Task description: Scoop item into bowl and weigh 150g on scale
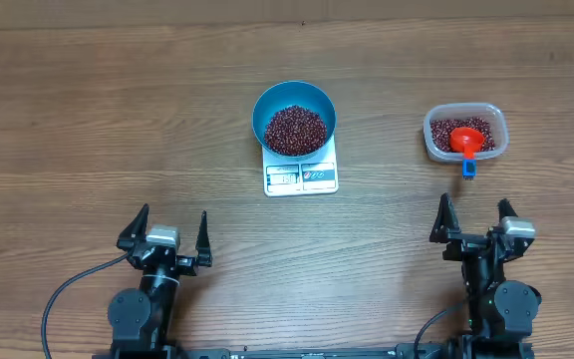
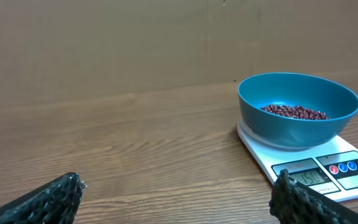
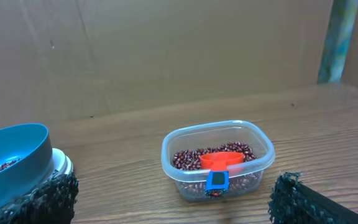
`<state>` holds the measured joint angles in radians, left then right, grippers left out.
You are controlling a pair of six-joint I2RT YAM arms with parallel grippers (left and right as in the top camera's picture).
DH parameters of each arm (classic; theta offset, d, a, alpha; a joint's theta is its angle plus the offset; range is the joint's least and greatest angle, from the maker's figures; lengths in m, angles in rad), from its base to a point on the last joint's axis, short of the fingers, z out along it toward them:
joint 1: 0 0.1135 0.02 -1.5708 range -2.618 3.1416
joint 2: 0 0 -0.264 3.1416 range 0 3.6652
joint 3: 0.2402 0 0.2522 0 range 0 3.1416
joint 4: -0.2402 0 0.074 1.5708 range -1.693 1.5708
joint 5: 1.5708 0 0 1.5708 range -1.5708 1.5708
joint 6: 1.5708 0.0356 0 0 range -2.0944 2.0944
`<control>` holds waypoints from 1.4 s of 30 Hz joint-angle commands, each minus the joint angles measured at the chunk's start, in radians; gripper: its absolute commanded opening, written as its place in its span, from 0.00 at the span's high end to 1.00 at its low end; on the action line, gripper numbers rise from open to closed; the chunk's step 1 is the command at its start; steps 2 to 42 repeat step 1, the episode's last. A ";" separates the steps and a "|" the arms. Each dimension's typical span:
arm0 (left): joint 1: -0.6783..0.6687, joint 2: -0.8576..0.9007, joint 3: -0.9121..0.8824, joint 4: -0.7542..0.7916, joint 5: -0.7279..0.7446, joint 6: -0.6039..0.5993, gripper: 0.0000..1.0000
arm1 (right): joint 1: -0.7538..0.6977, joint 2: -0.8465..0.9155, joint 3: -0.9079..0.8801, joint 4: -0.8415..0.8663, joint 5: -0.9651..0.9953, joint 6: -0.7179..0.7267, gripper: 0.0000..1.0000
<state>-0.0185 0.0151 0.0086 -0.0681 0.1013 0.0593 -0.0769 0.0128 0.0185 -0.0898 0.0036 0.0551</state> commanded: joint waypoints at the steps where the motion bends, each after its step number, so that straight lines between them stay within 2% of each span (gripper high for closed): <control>1: 0.007 -0.011 -0.004 -0.003 -0.004 0.015 0.00 | 0.001 -0.011 -0.011 0.005 -0.004 -0.003 0.00; 42: 0.007 -0.011 -0.004 -0.003 -0.004 0.015 0.00 | 0.001 -0.011 -0.011 0.005 -0.004 -0.003 0.00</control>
